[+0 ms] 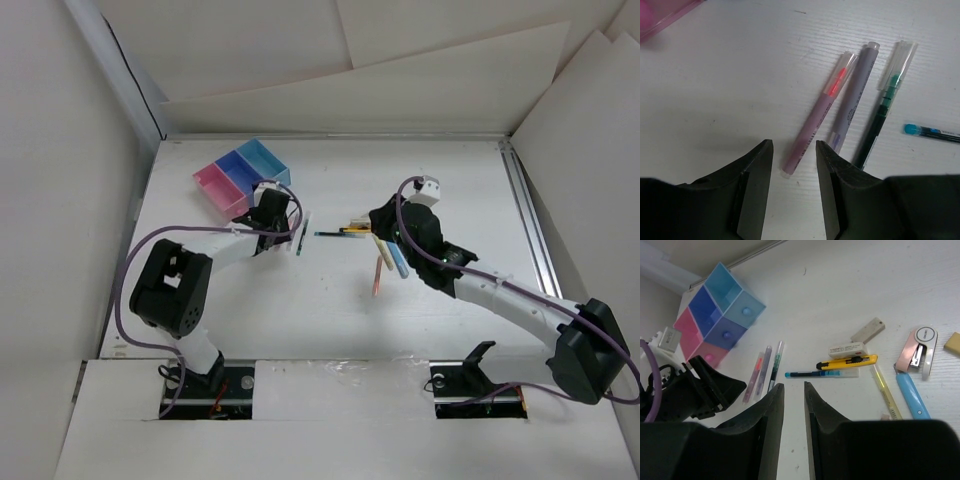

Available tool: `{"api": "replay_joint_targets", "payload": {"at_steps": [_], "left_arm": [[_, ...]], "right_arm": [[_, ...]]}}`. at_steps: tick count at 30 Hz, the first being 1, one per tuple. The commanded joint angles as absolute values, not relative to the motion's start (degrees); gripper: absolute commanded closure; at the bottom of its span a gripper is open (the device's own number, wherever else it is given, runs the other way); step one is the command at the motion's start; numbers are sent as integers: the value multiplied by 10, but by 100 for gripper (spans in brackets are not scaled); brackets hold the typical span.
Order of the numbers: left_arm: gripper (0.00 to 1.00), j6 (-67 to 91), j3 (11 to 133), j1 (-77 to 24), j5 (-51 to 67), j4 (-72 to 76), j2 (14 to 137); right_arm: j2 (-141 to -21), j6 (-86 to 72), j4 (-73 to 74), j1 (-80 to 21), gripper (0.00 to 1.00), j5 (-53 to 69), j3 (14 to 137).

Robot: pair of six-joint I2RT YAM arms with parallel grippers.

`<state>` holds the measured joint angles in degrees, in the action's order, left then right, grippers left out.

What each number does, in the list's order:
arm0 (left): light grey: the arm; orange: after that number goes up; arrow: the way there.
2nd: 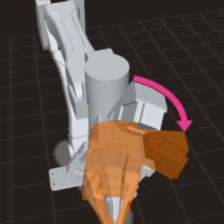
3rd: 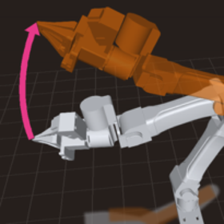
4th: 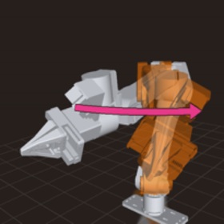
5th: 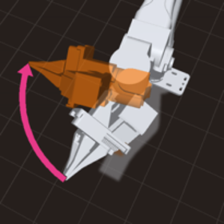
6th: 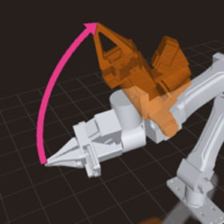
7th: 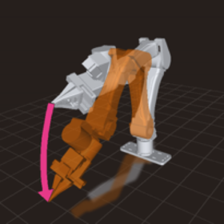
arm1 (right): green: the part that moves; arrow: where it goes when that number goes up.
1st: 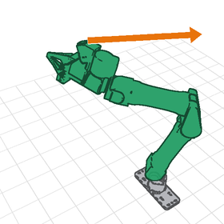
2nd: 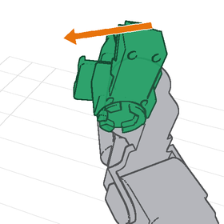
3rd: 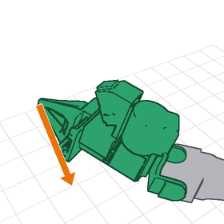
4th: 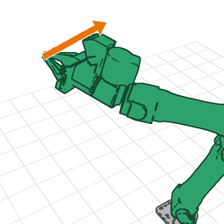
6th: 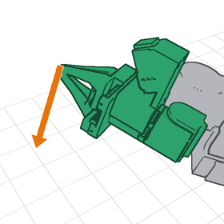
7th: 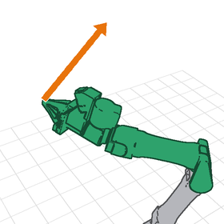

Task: Sort the stationery into containers
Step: Pick up the pen from the center of the board, then place the pen in the storage box.

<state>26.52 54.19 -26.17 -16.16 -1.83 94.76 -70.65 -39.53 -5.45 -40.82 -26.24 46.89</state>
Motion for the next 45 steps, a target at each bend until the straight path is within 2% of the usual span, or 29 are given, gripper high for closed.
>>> {"api": "replay_joint_targets", "payload": {"at_steps": [1, 7, 16, 20, 21, 22, 31, 35, 39, 45], "left_arm": [[63, 236, 563, -264, -149, -22, 958], [63, 225, 584, -264, -134, -22, 983], [71, 218, 607, -264, -122, -34, 1020], [88, 218, 613, -264, -135, -47, 1034], [99, 218, 613, -264, -135, -47, 1034], [100, 224, 613, -264, -135, -47, 1034], [100, 293, 634, -264, -112, -14, 876], [100, 366, 627, -213, -83, 54, 801], [99, 413, 639, -143, -84, 76, 794], [98, 455, 658, -48, -12, 86, 857]], "right_arm": [[-709, -401, -60, -404, 71, -253, 494], [-715, -401, -60, -404, 71, -253, 499], [-715, -401, -60, -404, 71, -248, 499], [-715, -401, -60, -404, 71, -248, 499], [-715, -401, -60, -404, 71, -248, 499], [-715, -401, -60, -404, 71, -248, 499], [-715, -401, -60, -404, 71, -253, 499], [-715, -401, -60, -404, 71, -253, 499], [-709, -401, -60, -399, 71, -253, 499], [-709, -401, -60, -399, 71, -248, 499]]}}
